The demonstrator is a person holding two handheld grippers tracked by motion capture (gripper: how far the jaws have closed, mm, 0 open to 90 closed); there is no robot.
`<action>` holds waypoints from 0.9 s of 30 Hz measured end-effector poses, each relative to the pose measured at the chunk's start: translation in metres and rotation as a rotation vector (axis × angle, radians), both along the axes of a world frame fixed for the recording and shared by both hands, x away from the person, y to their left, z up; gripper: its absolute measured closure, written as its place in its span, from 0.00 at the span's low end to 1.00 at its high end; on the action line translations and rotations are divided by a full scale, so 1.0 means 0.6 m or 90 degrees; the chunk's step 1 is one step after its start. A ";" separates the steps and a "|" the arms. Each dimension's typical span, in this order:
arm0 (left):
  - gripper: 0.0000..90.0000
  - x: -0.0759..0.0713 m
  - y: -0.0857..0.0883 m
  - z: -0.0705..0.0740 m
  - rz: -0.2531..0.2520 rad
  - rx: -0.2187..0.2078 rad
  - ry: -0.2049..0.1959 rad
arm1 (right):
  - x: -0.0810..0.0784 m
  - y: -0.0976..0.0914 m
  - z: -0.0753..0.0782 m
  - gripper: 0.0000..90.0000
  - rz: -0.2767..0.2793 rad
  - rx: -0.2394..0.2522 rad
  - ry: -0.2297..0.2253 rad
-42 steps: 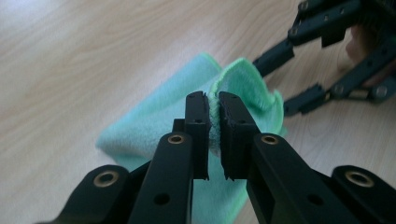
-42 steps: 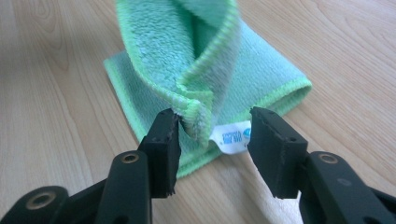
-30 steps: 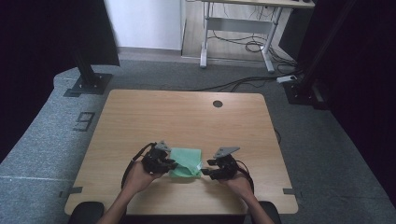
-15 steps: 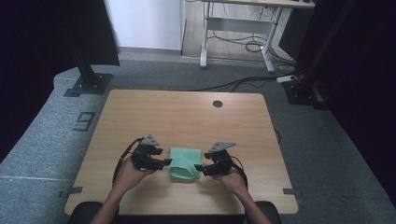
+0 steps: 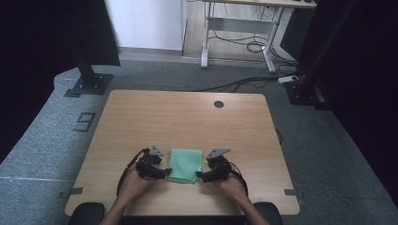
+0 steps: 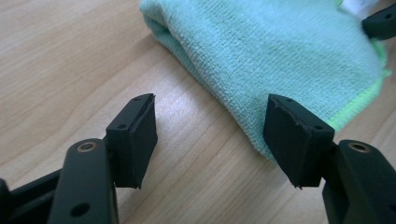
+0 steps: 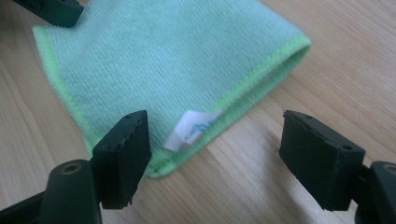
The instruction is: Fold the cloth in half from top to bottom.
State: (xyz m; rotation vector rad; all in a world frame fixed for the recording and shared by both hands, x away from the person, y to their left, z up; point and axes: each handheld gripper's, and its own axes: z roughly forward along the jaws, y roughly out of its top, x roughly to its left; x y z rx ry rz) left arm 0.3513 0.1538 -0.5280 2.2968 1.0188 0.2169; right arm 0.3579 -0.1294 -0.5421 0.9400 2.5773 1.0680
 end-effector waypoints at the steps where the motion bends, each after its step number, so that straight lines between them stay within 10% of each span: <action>1: 0.38 0.000 0.001 -0.002 0.001 -0.002 -0.001 | 0.000 -0.001 -0.002 0.26 0.000 0.000 0.000; 10: 0.38 -0.005 0.009 -0.001 0.001 -0.022 -0.014 | -0.008 -0.015 0.004 0.30 -0.009 -0.018 -0.004; 18: 0.45 -0.019 0.007 0.018 -0.026 -0.039 -0.024 | -0.034 0.001 0.044 0.50 0.065 0.053 0.005; 27: 0.47 -0.017 0.017 0.006 -0.014 -0.032 -0.013 | -0.052 0.049 0.012 0.62 0.136 -0.010 -0.004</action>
